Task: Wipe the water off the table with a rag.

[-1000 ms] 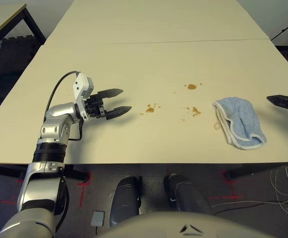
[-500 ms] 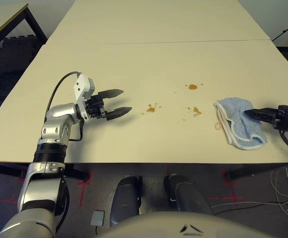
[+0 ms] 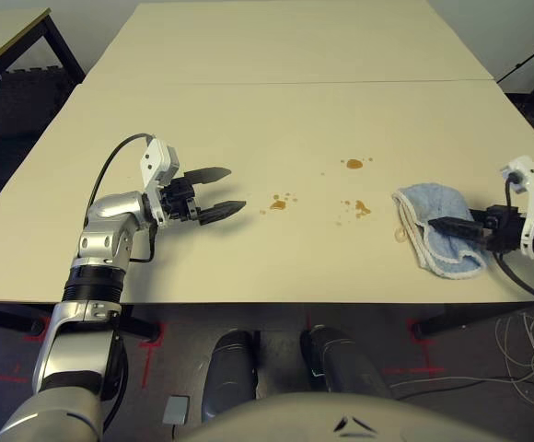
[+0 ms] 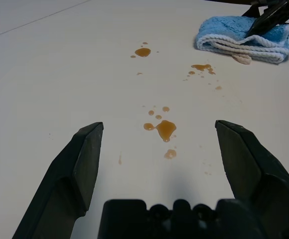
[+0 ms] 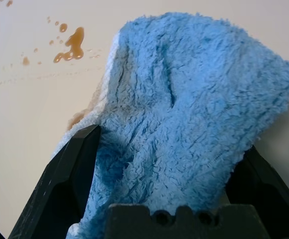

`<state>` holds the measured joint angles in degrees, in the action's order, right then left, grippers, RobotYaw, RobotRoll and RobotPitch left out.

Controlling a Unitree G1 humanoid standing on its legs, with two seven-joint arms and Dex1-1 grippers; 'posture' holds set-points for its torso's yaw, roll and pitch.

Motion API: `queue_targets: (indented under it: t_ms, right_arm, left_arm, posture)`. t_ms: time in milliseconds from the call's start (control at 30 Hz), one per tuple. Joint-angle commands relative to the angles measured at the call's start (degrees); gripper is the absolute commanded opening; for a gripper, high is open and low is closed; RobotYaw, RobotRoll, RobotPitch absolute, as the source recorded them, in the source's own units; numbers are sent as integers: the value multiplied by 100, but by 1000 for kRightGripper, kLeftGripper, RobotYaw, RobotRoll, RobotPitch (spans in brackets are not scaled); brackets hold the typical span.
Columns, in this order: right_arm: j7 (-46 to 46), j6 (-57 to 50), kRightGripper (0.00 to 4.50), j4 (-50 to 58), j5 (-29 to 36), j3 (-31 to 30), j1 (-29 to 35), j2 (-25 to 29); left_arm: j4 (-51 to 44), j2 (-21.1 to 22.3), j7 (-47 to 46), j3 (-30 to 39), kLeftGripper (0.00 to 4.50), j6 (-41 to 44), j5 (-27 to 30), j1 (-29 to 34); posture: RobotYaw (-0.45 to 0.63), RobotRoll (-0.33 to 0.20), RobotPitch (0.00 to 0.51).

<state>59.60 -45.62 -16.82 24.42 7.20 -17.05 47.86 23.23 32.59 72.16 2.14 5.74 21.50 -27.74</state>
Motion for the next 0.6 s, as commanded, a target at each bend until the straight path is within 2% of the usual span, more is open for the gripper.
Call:
queue_targets:
  t_ms: [33,67,133,400,467,500,600]
  right_arm:
    - [-79,-18,4476,1,-152,-309,214,-166]
    - [-108,-3,4476,6,-178,-300,224,-178]
    - [-189,89,3887,-23,-277,-303,223,-204]
    - [-450,368,946,-120,-369,-44,71,-309]
    - [-550,267,265,-20,-127,232,-20,-450]
    - [-595,70,69,121,174,476,-77,-617]
    - [-737,-378,67,638,604,736,8,-921]
  left_arm:
    - [-19,53,63,-67,4500,14,-74,21]
    - [-15,55,66,-67,4500,13,-75,19]
    - [12,57,67,-67,4500,2,-85,0]
    - [-47,72,65,-58,4500,41,-70,52]
    - [-62,86,64,-55,4500,49,-69,75]
    - [-62,97,68,-51,4500,48,-70,87]
    - [-60,120,61,-43,4500,34,-80,102]
  posture:
    - [-236,0,112]
    - [-236,0,113]
    - [-236,0,114]
    - [-233,0,120]
    - [-230,0,121]
    - [-230,0,121]
    - [-228,0,121]
